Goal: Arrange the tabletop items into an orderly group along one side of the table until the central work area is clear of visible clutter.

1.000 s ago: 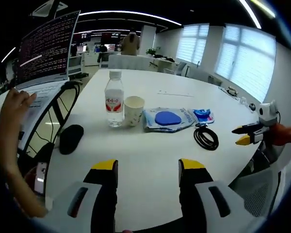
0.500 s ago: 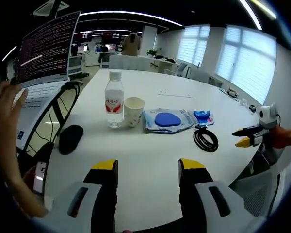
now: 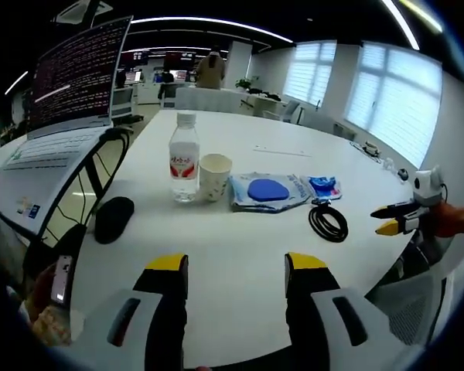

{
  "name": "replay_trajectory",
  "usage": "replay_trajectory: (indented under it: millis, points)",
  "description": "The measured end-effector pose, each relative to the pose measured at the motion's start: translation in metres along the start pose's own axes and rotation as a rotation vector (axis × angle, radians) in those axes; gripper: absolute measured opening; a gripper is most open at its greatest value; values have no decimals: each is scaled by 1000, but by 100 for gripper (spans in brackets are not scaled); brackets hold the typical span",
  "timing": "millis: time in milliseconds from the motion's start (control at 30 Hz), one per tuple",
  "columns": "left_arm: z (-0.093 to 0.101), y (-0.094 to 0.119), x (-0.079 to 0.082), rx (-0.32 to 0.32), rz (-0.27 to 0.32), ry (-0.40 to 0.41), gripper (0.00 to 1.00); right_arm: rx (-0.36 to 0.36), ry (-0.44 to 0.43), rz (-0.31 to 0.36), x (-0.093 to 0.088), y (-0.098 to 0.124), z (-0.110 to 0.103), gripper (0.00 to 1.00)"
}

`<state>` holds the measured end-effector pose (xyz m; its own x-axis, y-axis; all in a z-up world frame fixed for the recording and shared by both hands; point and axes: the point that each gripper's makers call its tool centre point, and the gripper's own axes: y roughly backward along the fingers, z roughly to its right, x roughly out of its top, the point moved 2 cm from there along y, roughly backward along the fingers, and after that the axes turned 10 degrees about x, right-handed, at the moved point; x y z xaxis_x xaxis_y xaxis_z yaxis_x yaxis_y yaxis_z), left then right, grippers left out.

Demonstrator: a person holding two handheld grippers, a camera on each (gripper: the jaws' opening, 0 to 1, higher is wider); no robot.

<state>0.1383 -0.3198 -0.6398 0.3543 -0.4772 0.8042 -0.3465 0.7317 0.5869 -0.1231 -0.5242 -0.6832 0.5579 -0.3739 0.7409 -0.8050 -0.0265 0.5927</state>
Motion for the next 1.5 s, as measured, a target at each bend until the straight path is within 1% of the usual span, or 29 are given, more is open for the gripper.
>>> replay_trajectory:
  millis: [633, 1100, 1500]
  points:
    - [-4, 2, -3, 3, -3, 14, 50, 3, 3, -10, 0, -1, -3, 54]
    - [-3, 0, 4, -3, 10, -5, 51, 9, 17, -2, 6, -3, -3, 56]
    - [-2, 0, 2, -3, 3, -3, 51, 8, 10, -8, 4, -3, -1, 56]
